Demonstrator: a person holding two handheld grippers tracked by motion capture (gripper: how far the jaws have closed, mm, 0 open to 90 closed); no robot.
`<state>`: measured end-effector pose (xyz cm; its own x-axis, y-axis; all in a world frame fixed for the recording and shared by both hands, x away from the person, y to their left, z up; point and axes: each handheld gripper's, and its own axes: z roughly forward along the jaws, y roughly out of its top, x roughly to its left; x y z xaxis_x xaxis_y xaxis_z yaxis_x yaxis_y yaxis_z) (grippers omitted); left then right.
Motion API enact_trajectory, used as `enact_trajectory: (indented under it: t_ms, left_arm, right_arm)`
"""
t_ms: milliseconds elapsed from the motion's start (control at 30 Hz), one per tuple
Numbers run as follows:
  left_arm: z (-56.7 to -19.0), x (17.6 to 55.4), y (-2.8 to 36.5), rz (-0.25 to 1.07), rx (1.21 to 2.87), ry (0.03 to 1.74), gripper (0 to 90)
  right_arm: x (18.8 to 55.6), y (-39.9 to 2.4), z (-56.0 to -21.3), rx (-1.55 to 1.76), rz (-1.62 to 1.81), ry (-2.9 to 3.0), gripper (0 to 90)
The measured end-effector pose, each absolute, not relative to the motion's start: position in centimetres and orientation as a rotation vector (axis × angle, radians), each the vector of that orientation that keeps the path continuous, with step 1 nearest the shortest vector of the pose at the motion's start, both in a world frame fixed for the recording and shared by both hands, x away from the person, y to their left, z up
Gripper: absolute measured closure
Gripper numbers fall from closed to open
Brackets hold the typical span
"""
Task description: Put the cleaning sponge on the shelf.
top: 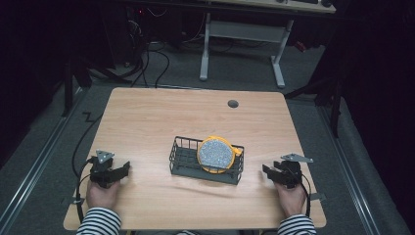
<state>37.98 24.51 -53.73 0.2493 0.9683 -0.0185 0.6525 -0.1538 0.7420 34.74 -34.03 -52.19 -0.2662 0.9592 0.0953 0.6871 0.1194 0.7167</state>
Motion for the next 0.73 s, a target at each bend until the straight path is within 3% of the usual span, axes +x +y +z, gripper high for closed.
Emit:
enact_trajectory:
  t_ms: [733]
  left_arm:
    - [-53.74, 37.96, 24.5, 0.635, 1.886, 1.476, 29.8]
  right_arm:
    - [34.34, -33.37, -53.01, 1.495, 0.852, 2.008, 39.4]
